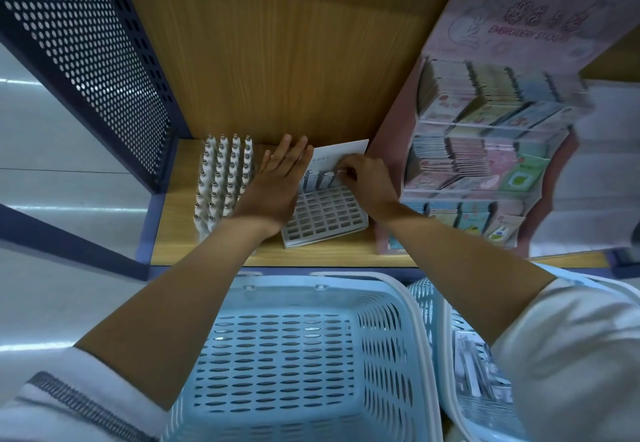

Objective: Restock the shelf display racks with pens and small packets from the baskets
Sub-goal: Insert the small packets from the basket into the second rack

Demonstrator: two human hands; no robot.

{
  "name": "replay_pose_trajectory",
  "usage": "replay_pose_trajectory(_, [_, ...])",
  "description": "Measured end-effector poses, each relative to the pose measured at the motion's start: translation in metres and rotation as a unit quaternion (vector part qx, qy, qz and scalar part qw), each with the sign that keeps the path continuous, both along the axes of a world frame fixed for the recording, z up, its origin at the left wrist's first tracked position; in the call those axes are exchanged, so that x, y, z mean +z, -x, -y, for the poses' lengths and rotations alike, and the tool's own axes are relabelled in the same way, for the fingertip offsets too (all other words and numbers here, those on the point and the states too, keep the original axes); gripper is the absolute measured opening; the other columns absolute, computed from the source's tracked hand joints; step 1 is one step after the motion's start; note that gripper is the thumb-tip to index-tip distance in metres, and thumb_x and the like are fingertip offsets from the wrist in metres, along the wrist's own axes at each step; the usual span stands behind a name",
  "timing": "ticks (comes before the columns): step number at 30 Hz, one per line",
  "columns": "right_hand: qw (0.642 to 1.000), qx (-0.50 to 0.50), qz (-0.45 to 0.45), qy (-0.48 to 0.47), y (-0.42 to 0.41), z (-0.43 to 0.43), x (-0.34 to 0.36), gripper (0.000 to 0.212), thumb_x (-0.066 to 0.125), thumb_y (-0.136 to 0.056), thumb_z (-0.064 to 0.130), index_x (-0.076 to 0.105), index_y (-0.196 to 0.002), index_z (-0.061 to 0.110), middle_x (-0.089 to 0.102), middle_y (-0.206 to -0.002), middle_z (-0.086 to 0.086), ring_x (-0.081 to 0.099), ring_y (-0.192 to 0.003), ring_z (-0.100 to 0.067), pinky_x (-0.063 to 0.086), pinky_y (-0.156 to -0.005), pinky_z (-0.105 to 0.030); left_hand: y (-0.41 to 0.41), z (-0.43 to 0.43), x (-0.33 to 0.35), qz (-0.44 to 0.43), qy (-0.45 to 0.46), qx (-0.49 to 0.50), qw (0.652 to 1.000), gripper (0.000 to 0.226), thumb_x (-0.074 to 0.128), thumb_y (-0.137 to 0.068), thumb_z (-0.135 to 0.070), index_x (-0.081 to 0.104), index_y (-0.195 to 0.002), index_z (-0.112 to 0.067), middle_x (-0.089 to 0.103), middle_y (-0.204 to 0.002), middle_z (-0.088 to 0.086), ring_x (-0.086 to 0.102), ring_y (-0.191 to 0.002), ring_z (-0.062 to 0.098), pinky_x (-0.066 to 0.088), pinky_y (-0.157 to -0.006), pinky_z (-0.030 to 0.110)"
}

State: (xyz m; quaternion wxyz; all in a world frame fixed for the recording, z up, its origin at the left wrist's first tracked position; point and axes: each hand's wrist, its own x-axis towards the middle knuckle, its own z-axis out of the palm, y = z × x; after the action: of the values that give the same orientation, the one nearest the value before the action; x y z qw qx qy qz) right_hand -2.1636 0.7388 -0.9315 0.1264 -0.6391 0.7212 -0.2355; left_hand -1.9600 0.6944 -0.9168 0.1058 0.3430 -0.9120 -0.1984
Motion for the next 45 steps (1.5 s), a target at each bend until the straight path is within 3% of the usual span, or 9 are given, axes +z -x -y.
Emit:
replay_pose_trajectory(3, [0.995,-0.069,0.072,0.021,-0.004,-0.002,-0.005,0.010,0.070,-0.085,0.021,0.066,-0.089,0.013,0.068,-0.085,0.004,0.062,-0.075,-0.006,0.051,-0.072,-0.017,0.000,0.001,-0.002,-0.002,-0.003,-0.003,1.000,0.075,0.039,-0.096,0.003,-0.003,-0.154,-0.017,-0.012,-0.162,-0.005,-0.021,-0.146,0.015,-0.010,-0.120,0.035])
replay_pose_trajectory(6, [0.990,-0.088,0.109,0.029,-0.006,-0.004,-0.008,0.005,0.069,-0.086,0.020,0.066,-0.087,0.017,0.069,-0.085,0.006,0.062,-0.075,-0.002,0.047,-0.071,-0.008,-0.001,0.001,-0.003,-0.005,0.001,-0.003,1.000,0.077,0.040,-0.094,0.006,-0.003,-0.154,-0.018,-0.013,-0.161,-0.005,-0.021,-0.147,0.015,-0.010,-0.120,0.035])
replay_pose_trajectory(10, [0.984,-0.104,0.139,0.036,-0.008,0.002,-0.009,0.005,0.071,-0.084,0.018,0.069,-0.083,0.014,0.069,-0.079,0.007,0.063,-0.072,-0.002,0.051,-0.072,-0.016,0.000,0.001,-0.003,-0.010,-0.002,-0.003,1.000,0.077,0.040,-0.094,0.006,-0.002,-0.154,-0.016,-0.011,-0.162,-0.004,-0.022,-0.146,0.015,-0.011,-0.120,0.035])
replay_pose_trajectory(16, [0.985,-0.108,0.110,0.075,-0.009,-0.005,-0.013,0.010,0.070,-0.085,0.019,0.065,-0.091,0.014,0.069,-0.089,0.002,0.062,-0.078,-0.003,0.049,-0.073,-0.011,0.000,0.001,-0.005,-0.008,0.009,-0.004,1.000,0.080,0.042,-0.092,0.008,-0.002,-0.154,-0.017,-0.010,-0.162,-0.005,-0.021,-0.146,0.014,-0.010,-0.120,0.036])
replay_pose_trajectory(22, [0.988,-0.100,0.071,0.095,-0.009,-0.002,-0.012,0.003,0.071,-0.083,0.011,0.072,-0.085,0.012,0.072,-0.091,-0.001,0.064,-0.079,-0.006,0.051,-0.078,-0.019,0.000,0.000,-0.003,-0.006,0.004,-0.003,1.000,0.081,0.042,-0.092,0.009,-0.004,-0.154,-0.017,-0.012,-0.162,-0.005,-0.025,-0.143,0.012,-0.012,-0.120,0.034])
replay_pose_trajectory(26, [0.986,-0.117,0.077,0.092,-0.008,-0.003,-0.012,0.004,0.070,-0.084,0.010,0.072,-0.087,0.010,0.072,-0.092,-0.003,0.060,-0.078,-0.002,0.044,-0.075,-0.005,-0.001,0.000,-0.002,-0.013,0.005,-0.007,1.000,0.081,0.043,-0.092,0.009,-0.003,-0.154,-0.016,-0.013,-0.160,-0.007,-0.024,-0.144,0.013,-0.011,-0.120,0.035])
replay_pose_trajectory(31, [0.992,-0.072,0.039,0.095,-0.003,-0.006,-0.011,0.010,0.065,-0.087,0.011,0.070,-0.096,0.009,0.069,-0.101,-0.006,0.065,-0.086,-0.012,0.055,-0.083,-0.029,-0.001,0.001,-0.003,-0.012,0.006,-0.011,1.000,0.083,0.044,-0.090,0.011,-0.002,-0.154,-0.015,-0.013,-0.160,-0.007,-0.024,-0.143,0.012,-0.011,-0.119,0.035])
replay_pose_trajectory(37, [0.992,0.058,-0.037,0.102,-0.008,-0.011,-0.007,0.031,0.061,-0.085,0.001,0.066,-0.115,0.006,0.063,-0.114,-0.010,0.061,-0.104,-0.023,0.051,-0.089,-0.032,0.002,-0.002,0.001,0.014,0.050,0.014,0.999,0.076,0.041,-0.093,0.007,0.000,-0.154,-0.011,-0.011,-0.161,0.001,-0.017,-0.147,0.017,-0.014,-0.118,0.034])
replay_pose_trajectory(45, [0.991,0.083,-0.057,0.083,-0.011,-0.009,-0.009,0.033,0.058,-0.082,0.002,0.066,-0.113,0.007,0.060,-0.114,-0.011,0.059,-0.103,-0.026,0.054,-0.083,-0.041,0.004,-0.003,0.016,0.096,0.080,0.034,0.992,0.070,0.035,-0.098,-0.002,-0.006,-0.153,-0.013,-0.012,-0.162,0.003,-0.012,-0.149,0.018,-0.017,-0.117,0.035])
